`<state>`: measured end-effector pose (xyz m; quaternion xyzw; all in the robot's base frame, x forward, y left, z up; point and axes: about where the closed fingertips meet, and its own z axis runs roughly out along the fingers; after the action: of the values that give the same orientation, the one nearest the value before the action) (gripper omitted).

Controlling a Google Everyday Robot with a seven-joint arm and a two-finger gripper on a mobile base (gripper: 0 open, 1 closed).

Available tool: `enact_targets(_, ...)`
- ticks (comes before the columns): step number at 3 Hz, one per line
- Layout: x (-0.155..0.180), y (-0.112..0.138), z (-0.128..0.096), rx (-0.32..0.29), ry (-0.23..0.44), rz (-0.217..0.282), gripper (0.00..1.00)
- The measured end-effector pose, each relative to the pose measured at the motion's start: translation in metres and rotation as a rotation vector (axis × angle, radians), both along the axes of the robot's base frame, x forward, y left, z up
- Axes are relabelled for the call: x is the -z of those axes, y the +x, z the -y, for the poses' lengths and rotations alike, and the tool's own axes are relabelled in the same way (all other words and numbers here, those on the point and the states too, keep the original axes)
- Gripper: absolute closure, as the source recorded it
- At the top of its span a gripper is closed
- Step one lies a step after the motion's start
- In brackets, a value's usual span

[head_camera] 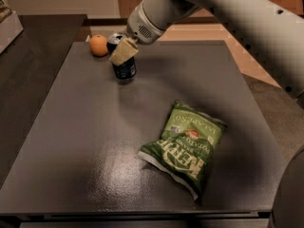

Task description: Move pepsi can near orange

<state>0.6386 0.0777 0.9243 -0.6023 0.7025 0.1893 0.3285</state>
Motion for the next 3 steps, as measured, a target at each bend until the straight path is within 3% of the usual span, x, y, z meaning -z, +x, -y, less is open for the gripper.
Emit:
enact_targets(1, -0.011, 0.030, 0.000, 0.045, 0.029, 0.027, 1.00)
enact_targets(3, -0.011, 0.083, -0.012, 0.078, 0.060, 0.043, 1.00)
